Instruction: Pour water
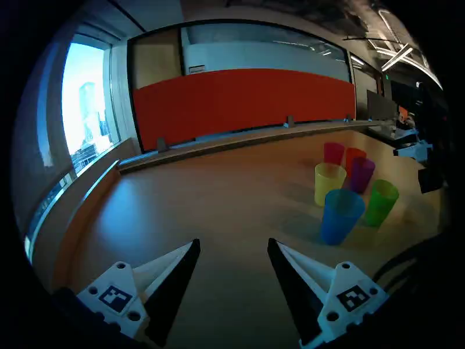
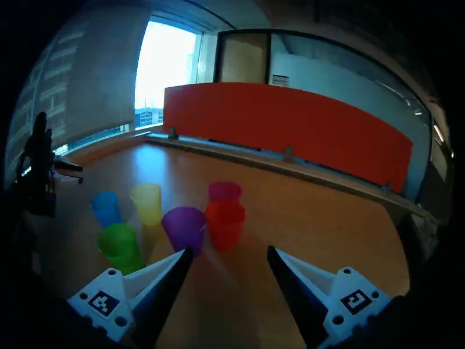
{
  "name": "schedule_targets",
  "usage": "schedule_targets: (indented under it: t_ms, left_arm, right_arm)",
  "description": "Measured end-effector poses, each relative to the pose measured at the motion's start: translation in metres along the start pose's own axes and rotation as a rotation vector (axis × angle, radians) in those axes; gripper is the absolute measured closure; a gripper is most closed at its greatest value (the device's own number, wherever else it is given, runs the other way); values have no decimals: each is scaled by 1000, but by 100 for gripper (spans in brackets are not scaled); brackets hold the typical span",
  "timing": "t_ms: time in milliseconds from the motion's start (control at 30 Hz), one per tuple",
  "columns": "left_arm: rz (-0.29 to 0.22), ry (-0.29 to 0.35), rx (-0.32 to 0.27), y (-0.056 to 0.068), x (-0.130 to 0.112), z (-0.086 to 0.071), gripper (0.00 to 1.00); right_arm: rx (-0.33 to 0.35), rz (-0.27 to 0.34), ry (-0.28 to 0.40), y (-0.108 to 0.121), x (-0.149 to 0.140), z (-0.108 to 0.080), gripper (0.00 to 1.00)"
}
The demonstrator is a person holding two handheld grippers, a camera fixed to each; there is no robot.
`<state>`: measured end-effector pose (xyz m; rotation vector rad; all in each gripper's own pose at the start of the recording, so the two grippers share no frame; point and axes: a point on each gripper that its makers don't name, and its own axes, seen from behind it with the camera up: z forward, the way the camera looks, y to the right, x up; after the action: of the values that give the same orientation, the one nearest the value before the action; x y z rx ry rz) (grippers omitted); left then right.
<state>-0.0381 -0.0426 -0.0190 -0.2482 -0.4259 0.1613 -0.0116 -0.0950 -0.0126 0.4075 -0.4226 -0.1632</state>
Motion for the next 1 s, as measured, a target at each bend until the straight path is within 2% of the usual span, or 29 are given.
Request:
schedule_targets:
  t_ms: [167, 400, 767, 1000]
  left_arm:
    - [-60, 33, 19, -4, 4, -3, 14]
    - [-106, 76, 40, -7, 13, -7, 14]
    - [-175, 180, 34, 7, 42, -10, 14]
    - [-199, 226, 46, 12, 51, -10, 14]
  right_arm:
    - [-44, 36, 39, 6, 10, 1, 1]
    - [-88, 76, 103, 12, 22, 1, 1]
    - [-187, 127, 257, 26, 48, -7, 1]
    - [-241, 150, 336, 36, 57, -17, 1]
